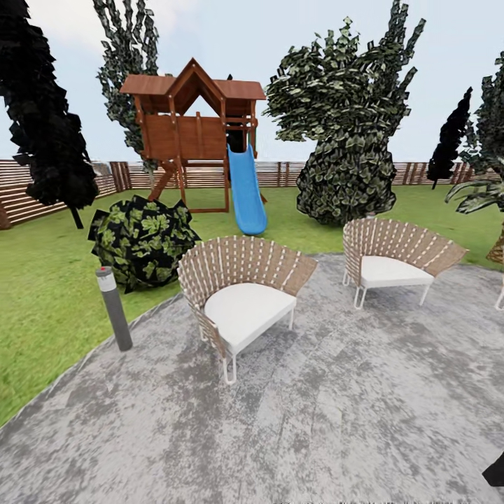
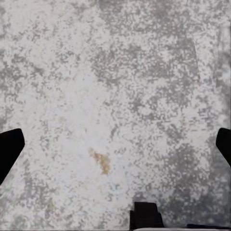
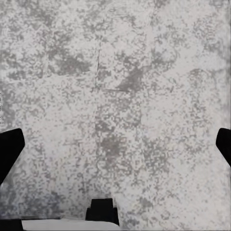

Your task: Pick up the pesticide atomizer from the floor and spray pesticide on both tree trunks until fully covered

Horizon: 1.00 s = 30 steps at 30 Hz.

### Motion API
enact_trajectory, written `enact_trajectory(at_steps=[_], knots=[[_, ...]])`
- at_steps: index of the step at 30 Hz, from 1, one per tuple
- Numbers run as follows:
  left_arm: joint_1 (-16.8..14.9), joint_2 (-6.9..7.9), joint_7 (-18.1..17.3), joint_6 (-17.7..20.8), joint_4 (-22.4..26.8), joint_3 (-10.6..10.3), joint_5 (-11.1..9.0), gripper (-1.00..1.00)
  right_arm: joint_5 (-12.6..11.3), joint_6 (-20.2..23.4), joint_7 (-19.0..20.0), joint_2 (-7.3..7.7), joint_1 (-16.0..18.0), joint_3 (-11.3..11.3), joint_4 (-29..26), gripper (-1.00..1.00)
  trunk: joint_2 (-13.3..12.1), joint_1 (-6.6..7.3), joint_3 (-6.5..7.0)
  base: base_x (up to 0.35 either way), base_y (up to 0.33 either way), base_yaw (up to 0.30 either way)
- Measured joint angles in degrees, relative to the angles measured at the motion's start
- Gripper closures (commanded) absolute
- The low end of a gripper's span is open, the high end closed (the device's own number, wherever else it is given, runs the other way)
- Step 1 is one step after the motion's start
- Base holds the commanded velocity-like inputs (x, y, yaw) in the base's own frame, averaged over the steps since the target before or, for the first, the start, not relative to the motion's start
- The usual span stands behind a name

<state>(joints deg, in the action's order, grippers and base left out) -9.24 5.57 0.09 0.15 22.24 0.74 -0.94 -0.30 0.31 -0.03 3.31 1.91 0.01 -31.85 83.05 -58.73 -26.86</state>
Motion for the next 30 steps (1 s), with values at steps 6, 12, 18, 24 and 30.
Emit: enact_trajectory(at_steps=[6,12,18,24,30], knots=[[-1.50,-0.10,-0.20,-0.12,7.74,0.23,-0.33,-1.00,0.12,-6.92,0.25,0.14,0.07,0.04,-4.74,-1.00,0.00,0.00,-0.01,0.000,0.000,-0.168],[-1.11,-0.03,-0.31,-0.37,7.95,0.35,-0.47,-1.00,0.26,-11.97,-0.11,0.14,0.08,0.04,-3.23,-1.00,0.00,0.00,-0.01,0.000,0.000,-0.012],[-1.14,-0.03,-0.27,-0.51,7.83,0.35,-0.49,-1.00,0.15,-13.38,-0.20,0.13,0.08,-0.05,0.33,-1.00,0.00,0.00,-0.01,0.000,0.000,-0.001],[-1.18,-0.03,-0.17,-4.70,6.92,0.37,-0.50,-1.00,0.25,-16.54,-0.15,0.21,0.08,-7.06,0.96,-1.00,1.59,-0.87,-0.73,0.000,0.000,0.000],[-1.18,-0.26,-0.22,-5.44,5.10,0.32,-0.49,-1.00,0.42,-16.72,0.16,0.16,0.07,-7.87,1.04,-1.00,4.00,-2.19,-1.80,0.000,0.000,0.000]])
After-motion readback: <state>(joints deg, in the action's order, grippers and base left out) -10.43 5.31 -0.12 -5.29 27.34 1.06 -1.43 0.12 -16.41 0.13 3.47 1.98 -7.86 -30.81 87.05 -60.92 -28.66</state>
